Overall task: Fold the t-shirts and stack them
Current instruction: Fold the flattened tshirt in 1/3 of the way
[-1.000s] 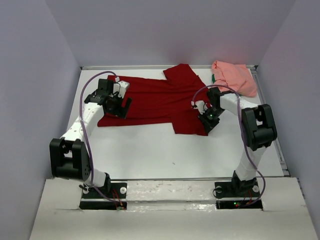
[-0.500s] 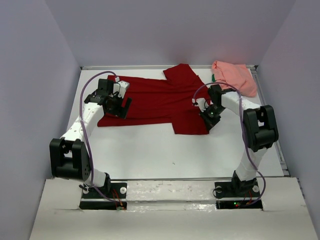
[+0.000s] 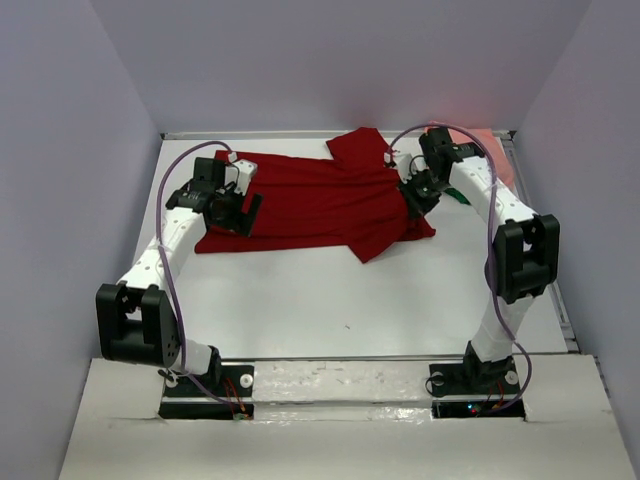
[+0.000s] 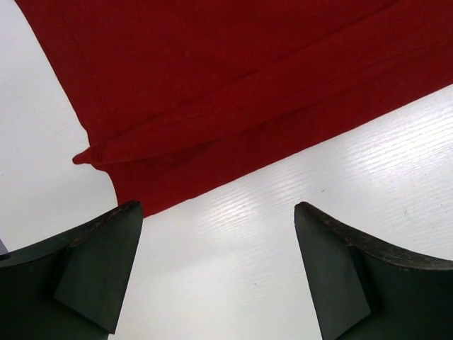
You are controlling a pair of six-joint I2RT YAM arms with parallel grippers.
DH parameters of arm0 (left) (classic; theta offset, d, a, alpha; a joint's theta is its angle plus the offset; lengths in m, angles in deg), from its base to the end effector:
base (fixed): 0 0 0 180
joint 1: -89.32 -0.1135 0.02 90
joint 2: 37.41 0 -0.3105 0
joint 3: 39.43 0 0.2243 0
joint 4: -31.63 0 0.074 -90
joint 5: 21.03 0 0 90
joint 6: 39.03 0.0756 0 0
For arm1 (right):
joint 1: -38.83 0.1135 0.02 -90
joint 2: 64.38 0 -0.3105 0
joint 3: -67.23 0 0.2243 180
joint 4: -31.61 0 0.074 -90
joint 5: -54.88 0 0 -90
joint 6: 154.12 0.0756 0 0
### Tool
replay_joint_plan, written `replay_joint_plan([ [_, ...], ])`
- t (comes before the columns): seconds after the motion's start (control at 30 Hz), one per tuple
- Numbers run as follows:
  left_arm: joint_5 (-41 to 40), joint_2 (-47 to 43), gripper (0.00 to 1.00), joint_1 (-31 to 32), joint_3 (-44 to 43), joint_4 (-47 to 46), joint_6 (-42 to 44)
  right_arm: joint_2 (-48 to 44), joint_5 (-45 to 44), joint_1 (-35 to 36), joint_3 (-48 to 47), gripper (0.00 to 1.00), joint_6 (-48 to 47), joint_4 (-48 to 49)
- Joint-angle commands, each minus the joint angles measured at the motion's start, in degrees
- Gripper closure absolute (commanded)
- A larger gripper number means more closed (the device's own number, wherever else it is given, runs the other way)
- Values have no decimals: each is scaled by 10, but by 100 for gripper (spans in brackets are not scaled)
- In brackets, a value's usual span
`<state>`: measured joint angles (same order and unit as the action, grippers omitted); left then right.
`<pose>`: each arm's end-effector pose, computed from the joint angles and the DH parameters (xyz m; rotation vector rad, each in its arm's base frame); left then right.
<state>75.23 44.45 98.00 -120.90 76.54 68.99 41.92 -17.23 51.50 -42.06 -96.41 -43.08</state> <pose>0.3005 -0.0542 0.3133 0.5954 2.2795 -0.0495 0.3627 0.1053 0.2847 -1.1177 2.5185 0.3516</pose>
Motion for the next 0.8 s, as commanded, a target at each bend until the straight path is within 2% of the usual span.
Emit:
replay_joint_plan([
  [0.0,-3,-26,1,5,11,-6,-4,34,14,-4,-57,100,7,-16],
  [0.53,-6,-21,1,6,23,-12,-7,157,28,-4,-271,100,35,-25],
  [0.77,-7,-21,1,6,28,-12,-6,185,22,-4,-321,100,50,-9],
])
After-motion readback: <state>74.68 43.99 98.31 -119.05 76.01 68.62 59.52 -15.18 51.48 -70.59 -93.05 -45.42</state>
